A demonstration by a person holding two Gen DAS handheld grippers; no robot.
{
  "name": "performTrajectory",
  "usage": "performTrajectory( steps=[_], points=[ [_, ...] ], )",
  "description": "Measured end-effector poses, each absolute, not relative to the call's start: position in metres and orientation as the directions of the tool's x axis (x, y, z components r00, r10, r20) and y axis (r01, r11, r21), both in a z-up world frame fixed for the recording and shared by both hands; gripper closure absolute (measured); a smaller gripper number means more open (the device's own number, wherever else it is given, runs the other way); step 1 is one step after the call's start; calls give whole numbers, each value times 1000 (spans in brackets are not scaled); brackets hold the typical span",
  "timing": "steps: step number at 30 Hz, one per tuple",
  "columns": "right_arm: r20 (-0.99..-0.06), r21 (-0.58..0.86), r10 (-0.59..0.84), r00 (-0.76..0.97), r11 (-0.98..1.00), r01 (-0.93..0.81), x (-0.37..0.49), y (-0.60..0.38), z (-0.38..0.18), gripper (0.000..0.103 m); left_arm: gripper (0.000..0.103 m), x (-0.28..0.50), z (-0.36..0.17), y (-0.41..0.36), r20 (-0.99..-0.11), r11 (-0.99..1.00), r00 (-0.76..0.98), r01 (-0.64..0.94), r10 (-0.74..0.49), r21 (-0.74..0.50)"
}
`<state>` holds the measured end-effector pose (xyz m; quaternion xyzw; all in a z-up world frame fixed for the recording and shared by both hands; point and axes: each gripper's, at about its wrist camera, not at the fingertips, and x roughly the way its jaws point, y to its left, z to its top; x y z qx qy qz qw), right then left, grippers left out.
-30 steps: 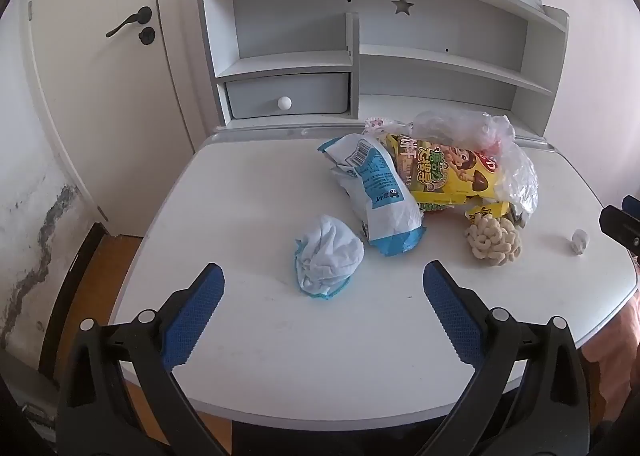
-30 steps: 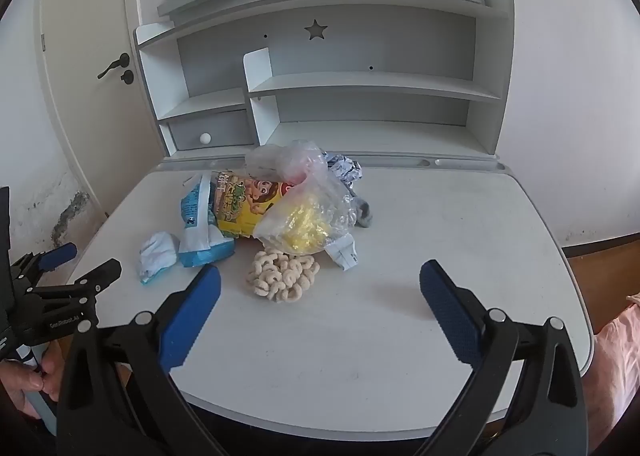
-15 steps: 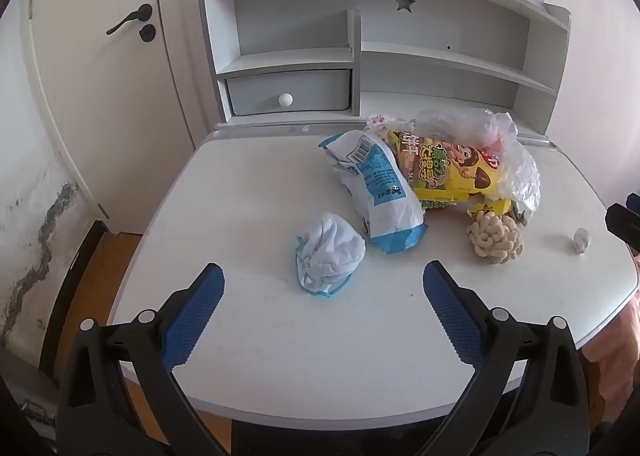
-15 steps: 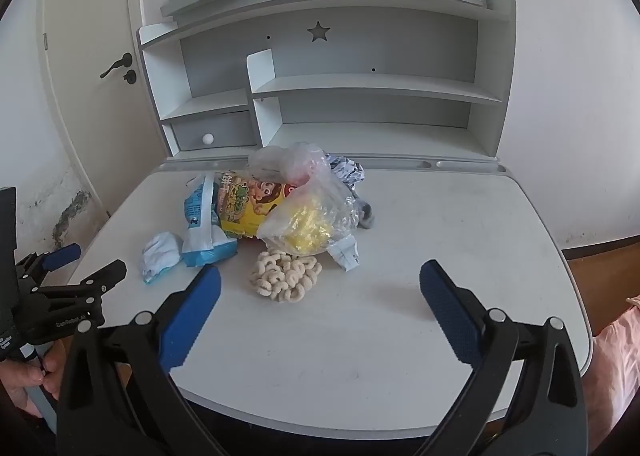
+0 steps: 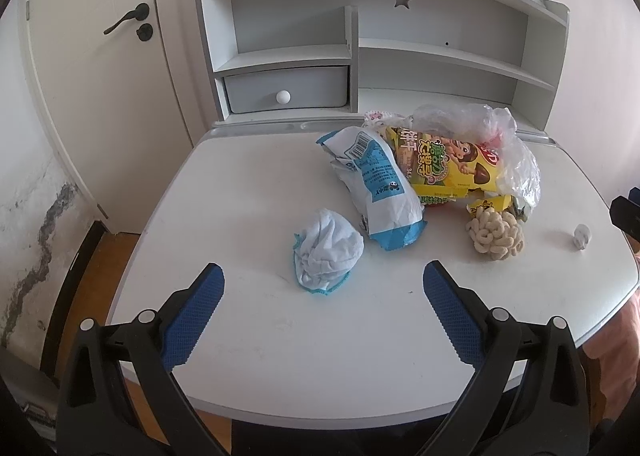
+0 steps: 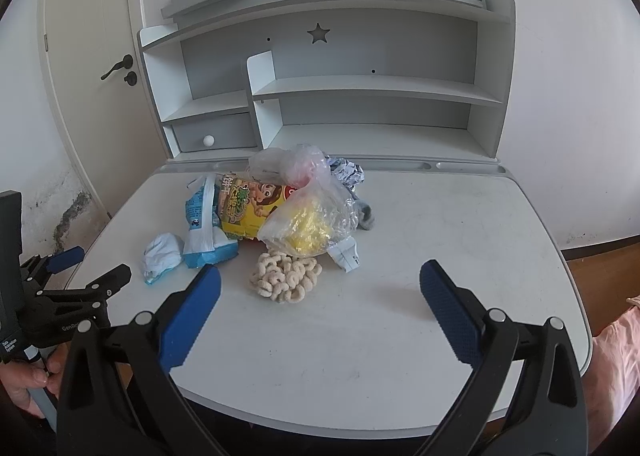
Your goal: Collect trash
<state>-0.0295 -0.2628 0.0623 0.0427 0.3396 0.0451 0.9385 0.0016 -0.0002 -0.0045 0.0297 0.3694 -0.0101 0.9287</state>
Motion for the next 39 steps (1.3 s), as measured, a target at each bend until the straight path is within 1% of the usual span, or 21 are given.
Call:
performTrajectory(
  steps=[31, 34, 39],
  points=[
    [-637, 113, 116, 762, 992, -56, -30, -262, 63, 7, 6, 4, -9, -1, -696, 998, 718, 46, -7, 38],
    [-643, 114, 117, 757, 992, -57, -28, -263, 61, 7, 6, 8, -14, 1, -703, 999, 711, 44, -10, 30],
    [-665, 116, 123, 737, 991, -61, -22, -267, 54, 7, 6, 28, -33, 9, -748, 999, 663, 50, -38, -7]
  ],
)
